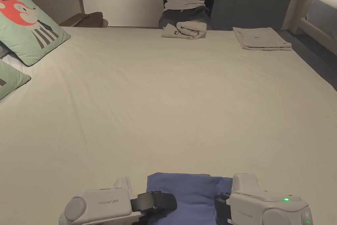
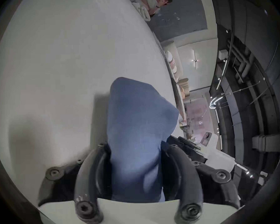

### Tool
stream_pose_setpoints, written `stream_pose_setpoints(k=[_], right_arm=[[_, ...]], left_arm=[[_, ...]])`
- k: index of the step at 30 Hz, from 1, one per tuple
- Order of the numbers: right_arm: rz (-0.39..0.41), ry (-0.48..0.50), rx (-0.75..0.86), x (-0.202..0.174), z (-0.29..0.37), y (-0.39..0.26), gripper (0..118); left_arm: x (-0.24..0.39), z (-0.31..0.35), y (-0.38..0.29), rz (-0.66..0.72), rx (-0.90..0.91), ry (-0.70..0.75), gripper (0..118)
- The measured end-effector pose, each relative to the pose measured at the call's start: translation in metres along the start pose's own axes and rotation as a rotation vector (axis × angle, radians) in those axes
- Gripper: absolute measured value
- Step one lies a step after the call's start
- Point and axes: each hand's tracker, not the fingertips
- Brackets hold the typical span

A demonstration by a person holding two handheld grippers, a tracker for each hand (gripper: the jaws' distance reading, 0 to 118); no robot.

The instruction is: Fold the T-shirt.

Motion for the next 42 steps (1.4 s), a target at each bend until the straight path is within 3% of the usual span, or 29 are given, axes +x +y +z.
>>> stream_pose_setpoints(k=[2,7,17,20,28,30,33,35,37,40,42], right_arm=[[-0.024,0.028,0.008,0.0,0.006,0.002,0],[-0.036,0.07,0.066,-0.018,0.028,0.017,0],[0.008,0.077,0.114,-0.061,0.02,0.046,0],[0.013,0.078,0.11,-0.069,0.01,0.053,0],[0.041,0.083,0.114,-0.095,-0.002,0.063,0],[0.046,0.087,0.114,-0.098,-0.003,0.063,0],[0.058,0.089,0.116,-0.099,-0.003,0.064,0],[0.061,0.087,0.119,-0.097,-0.002,0.063,0],[0.066,0.084,0.124,-0.094,0.001,0.064,0],[0.067,0.083,0.14,-0.09,0.009,0.065,0],[0.066,0.084,0.155,-0.087,0.013,0.067,0]], left_arm=[[-0.01,0.013,0.009,0.003,0.0,0.005,25],[-0.013,0.058,0.025,-0.006,0.045,-0.015,21],[-0.048,0.226,0.078,0.042,0.233,0.168,20],[-0.093,0.268,0.106,0.061,0.274,0.223,21],[-0.096,0.308,0.098,0.151,0.358,0.288,21],[-0.105,0.316,0.096,0.159,0.364,0.293,32],[-0.1,0.312,0.091,0.161,0.403,0.395,83],[-0.095,0.311,0.094,0.091,0.413,0.482,89],[-0.074,0.309,0.086,-0.005,0.426,0.566,107],[-0.046,0.309,0.077,-0.15,0.5,0.695,106],[-0.027,0.306,0.069,-0.207,0.539,0.7,102]])
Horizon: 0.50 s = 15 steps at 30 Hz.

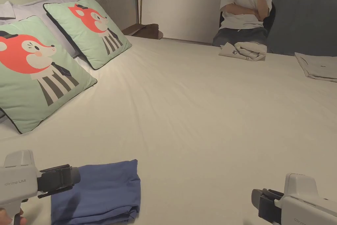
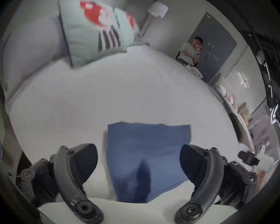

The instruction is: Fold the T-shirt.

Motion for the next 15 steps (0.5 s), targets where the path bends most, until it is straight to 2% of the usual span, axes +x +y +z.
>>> stream_pose_setpoints(k=[1,2,4,5,7,11,15], right_arm=[[-0.001,0.0,0.009,0.0,0.002,0.002,0],[-0.002,-0.001,0.021,0.001,0.004,0.003,0],[-0.011,0.003,0.039,0.005,0.01,0.005,0],[-0.018,0.006,0.05,0.005,0.015,0.005,0],[-0.021,0.005,0.067,0.009,0.023,0.005,0],[-0.027,-0.022,0.123,0.021,0.04,0.005,0],[-0.006,-0.094,0.231,0.028,0.067,0.016,0]], left_arm=[[0.009,0.006,-0.002,-0.005,0.021,-0.02,86],[0.021,0.011,-0.006,-0.008,0.04,-0.047,64],[0.034,0.004,-0.01,-0.01,0.029,-0.05,9],[0.046,0.002,-0.015,-0.016,0.031,-0.057,3],[0.072,-0.001,-0.024,-0.045,0.039,-0.095,1],[0.144,-0.007,-0.049,-0.13,0.092,-0.143,0],[0.212,-0.002,-0.054,-0.215,0.194,-0.164,0]])
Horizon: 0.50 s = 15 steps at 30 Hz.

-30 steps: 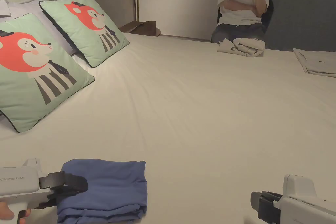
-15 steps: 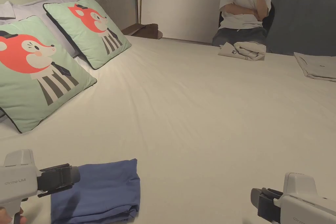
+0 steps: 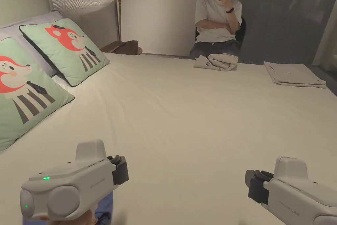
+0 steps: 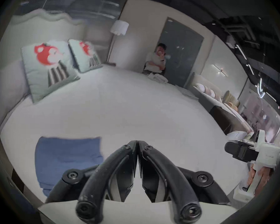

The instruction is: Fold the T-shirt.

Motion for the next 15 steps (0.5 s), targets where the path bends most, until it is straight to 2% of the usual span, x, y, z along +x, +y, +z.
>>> stream_pose_setpoints(k=[6,10,15], right_arm=[[0.118,-0.135,0.259,0.009,0.043,0.044,0],[0.211,-0.265,0.46,0.012,0.072,0.069,0],[0.264,-0.388,0.641,0.019,0.099,0.08,0]], left_arm=[[0.089,0.011,0.031,-0.16,0.247,0.072,0],[0.117,0.018,0.046,-0.21,0.418,0.099,0],[0.135,0.027,0.049,-0.302,0.594,0.161,0]])
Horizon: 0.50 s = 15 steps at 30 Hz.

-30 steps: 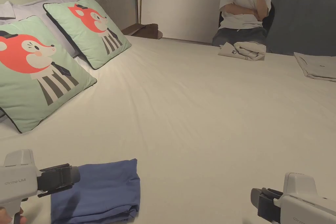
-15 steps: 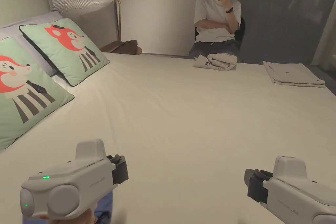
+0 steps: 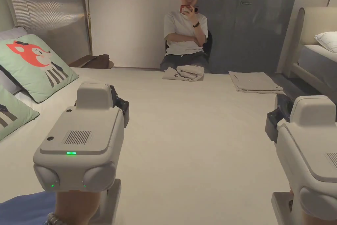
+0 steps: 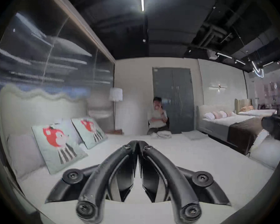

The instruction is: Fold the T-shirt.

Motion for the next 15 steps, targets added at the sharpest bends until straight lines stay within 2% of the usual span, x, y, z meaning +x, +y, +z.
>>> stream_pose_setpoints(k=[8,15], right_arm=[[-0.014,-0.025,-0.011,0.013,0.001,0.001,0],[-0.021,0.005,-0.038,0.011,0.0,-0.001,0]], left_arm=[[0.002,0.002,0.002,0.003,0.011,-0.007,0],[0.002,0.001,0.002,0.005,0.0,-0.022,0]])
